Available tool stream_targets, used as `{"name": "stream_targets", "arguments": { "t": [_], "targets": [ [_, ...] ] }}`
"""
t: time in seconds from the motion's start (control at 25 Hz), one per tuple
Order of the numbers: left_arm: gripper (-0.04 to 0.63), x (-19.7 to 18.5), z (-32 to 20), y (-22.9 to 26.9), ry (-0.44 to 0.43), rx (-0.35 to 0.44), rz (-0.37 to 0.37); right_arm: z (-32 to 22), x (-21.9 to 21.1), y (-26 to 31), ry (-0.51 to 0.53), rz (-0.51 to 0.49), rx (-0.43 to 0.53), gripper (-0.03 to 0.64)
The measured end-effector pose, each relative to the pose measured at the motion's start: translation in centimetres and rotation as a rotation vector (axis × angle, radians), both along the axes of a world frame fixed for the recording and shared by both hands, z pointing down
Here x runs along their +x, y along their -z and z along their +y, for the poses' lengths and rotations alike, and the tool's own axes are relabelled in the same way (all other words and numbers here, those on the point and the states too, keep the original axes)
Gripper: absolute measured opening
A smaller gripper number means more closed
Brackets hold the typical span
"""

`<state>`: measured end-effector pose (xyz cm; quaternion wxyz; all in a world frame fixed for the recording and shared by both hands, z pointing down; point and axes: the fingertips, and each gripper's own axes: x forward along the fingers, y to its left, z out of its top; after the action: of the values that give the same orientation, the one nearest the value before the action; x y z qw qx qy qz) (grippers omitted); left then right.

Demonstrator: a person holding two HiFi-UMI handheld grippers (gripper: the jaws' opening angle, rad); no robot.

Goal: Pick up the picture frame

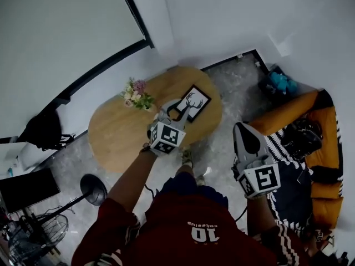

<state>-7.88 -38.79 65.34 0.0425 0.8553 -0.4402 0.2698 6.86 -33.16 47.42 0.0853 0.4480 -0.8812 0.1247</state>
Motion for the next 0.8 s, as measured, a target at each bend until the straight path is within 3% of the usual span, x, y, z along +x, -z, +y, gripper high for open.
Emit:
{"name": "stream_targets", "arguments": {
  "t": [0.24, 0.8],
  "targets": [
    [0.109, -0.7, -3.1, -7.4, -0.001, -0.101, 0.019, -1.9, -0.5, -3.0, -0.042, 0.009, -0.023, 0.002],
    [0.120, -2.8, -5.9, -27.1, 0.010, -0.223, -0.065, -1.8, -1.0, -13.1, -0.067, 0.054, -0.080, 0.002]
  ]
}}
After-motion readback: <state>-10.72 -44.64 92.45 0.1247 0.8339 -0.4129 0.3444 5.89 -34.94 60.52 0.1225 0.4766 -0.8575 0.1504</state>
